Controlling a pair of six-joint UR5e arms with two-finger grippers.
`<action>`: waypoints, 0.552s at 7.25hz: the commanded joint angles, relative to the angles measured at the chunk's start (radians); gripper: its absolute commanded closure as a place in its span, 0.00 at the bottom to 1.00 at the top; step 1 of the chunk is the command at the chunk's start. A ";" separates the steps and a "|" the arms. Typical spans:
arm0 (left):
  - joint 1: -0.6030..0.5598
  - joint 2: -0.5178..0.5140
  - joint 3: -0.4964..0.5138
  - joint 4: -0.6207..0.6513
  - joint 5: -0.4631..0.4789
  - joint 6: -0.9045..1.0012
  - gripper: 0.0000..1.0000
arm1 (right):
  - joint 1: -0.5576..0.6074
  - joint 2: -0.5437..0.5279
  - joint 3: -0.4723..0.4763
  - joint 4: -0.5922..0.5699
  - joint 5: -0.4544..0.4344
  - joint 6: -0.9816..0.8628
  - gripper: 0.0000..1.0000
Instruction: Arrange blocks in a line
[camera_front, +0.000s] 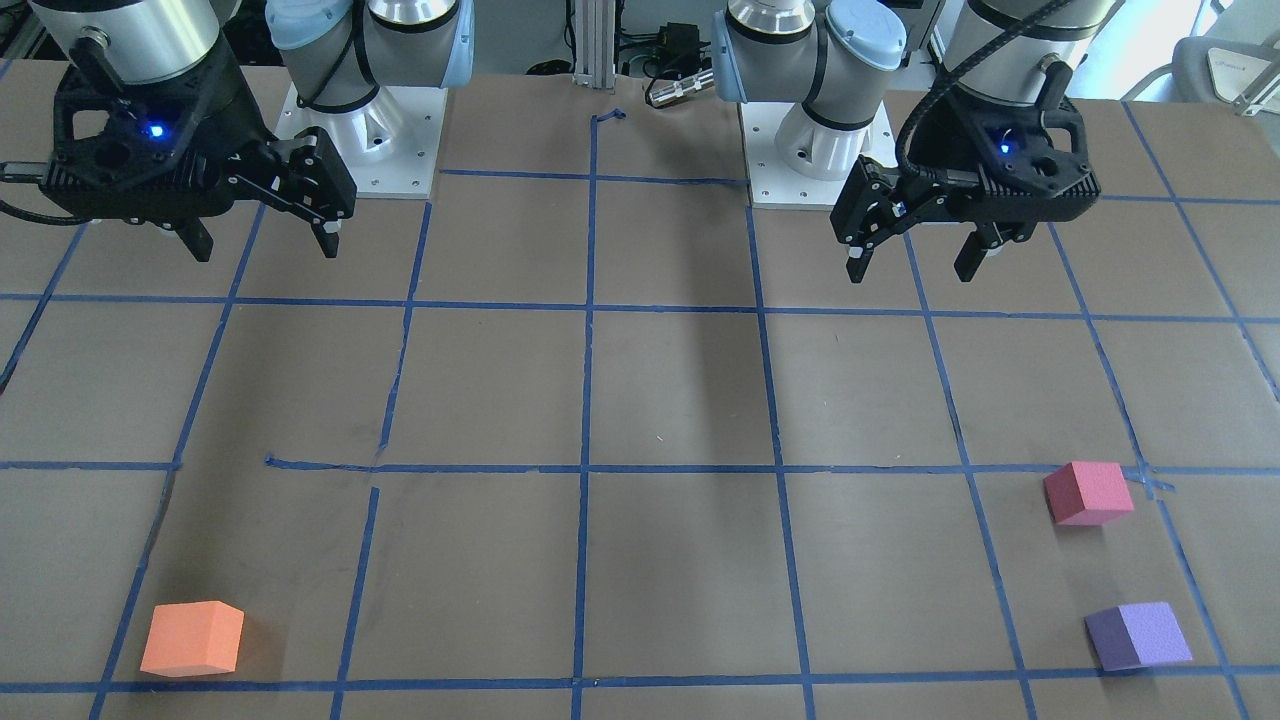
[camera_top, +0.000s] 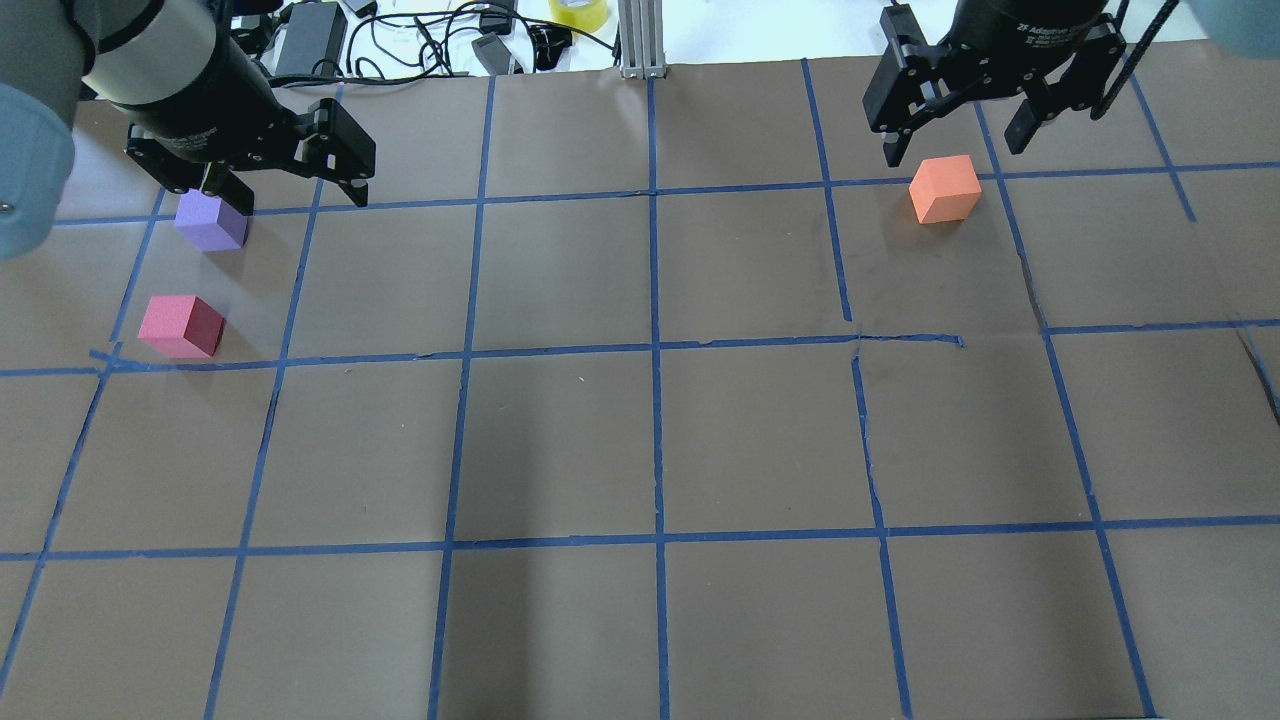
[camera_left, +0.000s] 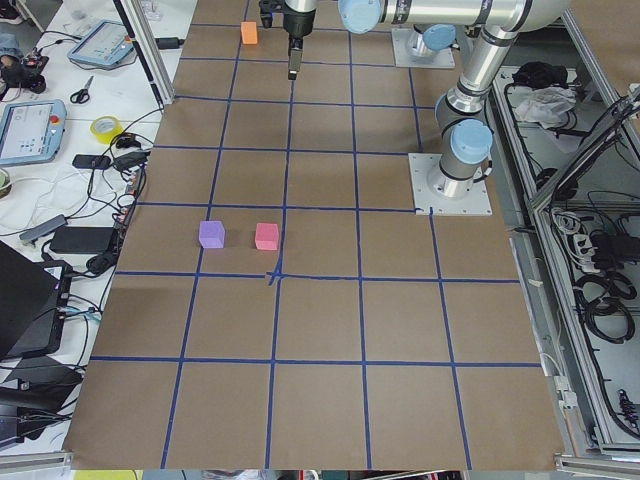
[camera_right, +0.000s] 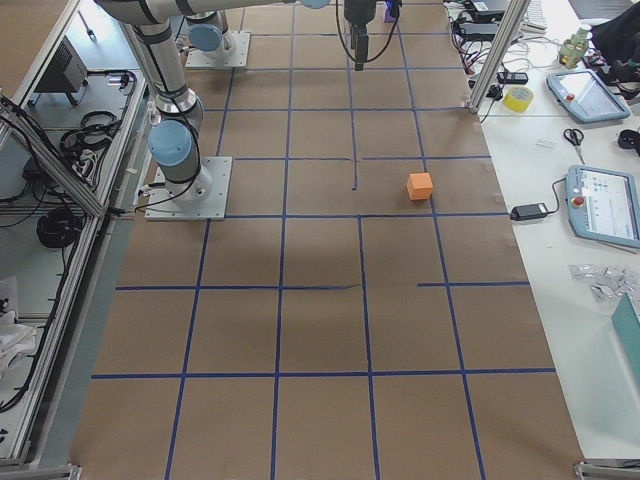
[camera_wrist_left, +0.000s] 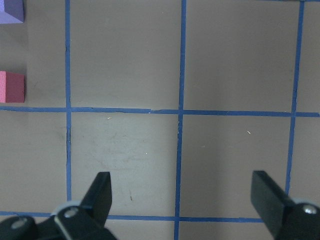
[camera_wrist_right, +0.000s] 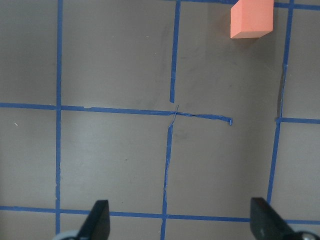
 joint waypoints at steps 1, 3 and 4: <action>0.000 -0.004 0.004 0.002 0.000 0.000 0.00 | 0.000 0.000 0.000 -0.001 0.001 0.000 0.00; -0.002 0.000 0.000 0.000 0.003 0.000 0.00 | 0.000 0.000 0.000 -0.001 0.003 0.000 0.00; 0.000 0.005 0.003 0.000 0.000 0.004 0.00 | 0.000 0.000 -0.001 -0.010 0.018 0.000 0.00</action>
